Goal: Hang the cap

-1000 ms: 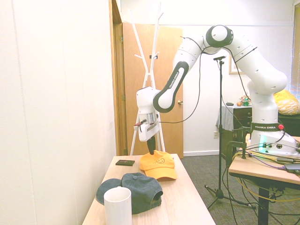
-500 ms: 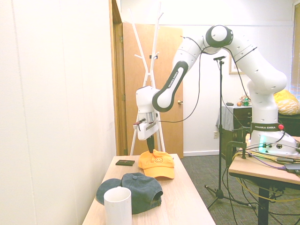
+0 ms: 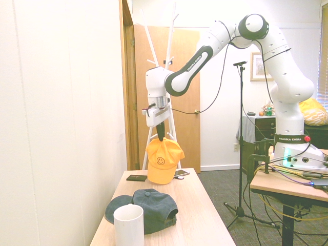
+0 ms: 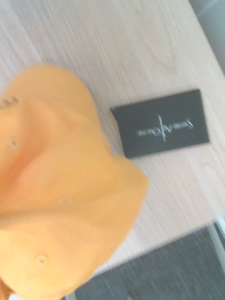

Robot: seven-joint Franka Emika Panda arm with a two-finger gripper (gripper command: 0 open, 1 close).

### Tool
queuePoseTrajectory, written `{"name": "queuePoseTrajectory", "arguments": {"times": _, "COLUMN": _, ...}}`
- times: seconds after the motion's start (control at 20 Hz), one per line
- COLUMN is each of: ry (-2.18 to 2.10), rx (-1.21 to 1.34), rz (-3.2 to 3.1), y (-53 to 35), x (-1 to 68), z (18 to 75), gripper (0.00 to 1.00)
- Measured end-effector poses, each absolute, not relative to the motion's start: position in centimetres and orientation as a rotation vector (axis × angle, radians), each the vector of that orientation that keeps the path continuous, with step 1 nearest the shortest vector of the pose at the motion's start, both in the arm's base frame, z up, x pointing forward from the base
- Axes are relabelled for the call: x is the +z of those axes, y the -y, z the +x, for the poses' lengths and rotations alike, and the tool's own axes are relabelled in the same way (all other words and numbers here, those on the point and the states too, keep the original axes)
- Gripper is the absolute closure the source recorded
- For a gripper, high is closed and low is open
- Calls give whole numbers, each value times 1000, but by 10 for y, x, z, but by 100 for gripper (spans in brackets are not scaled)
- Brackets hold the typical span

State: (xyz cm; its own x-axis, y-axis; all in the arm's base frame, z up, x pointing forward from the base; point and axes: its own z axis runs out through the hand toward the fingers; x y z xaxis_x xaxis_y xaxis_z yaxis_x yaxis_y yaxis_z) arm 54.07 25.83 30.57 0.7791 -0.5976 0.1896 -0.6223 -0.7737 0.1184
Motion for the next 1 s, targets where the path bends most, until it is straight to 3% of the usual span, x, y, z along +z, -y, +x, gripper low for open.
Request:
{"name": "queuePoseTrajectory", "arguments": {"times": 0.25, "ry": 807, "rx": 330, "rz": 2591, "y": -244, "x": 349, "z": 540, "gripper": 100}}
{"name": "queuePoseTrajectory", "arguments": {"times": 1.0, "ry": 756, "rx": 671, "rz": 2179, "y": -201, "x": 572, "z": 559, "gripper": 100}}
